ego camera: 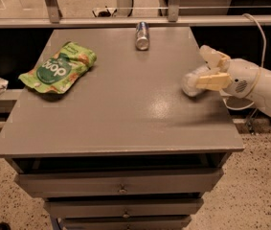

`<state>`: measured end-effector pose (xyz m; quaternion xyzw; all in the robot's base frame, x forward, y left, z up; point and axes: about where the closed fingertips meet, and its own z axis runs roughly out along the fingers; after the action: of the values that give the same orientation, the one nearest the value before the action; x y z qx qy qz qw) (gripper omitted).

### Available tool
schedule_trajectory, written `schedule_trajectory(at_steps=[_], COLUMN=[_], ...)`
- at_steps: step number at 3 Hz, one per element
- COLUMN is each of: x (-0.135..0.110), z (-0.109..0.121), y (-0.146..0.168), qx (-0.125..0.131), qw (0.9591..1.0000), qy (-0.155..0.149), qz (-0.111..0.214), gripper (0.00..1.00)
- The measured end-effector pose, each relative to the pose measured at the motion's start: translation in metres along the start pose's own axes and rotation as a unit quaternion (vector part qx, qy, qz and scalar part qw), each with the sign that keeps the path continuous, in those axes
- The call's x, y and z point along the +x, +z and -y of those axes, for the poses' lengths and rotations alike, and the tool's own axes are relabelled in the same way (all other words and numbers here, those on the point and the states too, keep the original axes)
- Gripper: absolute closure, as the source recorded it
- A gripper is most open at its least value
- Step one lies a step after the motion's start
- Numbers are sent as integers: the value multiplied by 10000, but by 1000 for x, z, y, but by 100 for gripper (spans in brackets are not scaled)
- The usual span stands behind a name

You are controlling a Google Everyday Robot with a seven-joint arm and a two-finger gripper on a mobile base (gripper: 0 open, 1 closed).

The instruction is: Place blue plastic bottle upright

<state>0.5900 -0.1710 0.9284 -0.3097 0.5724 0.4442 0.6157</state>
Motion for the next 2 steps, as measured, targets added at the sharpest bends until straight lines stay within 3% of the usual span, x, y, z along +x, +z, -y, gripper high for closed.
schedule_trajectory(at_steps=[2], x=[-2], z=[1], y=[-8], qx=[-32], qw=[9976], qy=[-131], qz=[-679], gripper=[0])
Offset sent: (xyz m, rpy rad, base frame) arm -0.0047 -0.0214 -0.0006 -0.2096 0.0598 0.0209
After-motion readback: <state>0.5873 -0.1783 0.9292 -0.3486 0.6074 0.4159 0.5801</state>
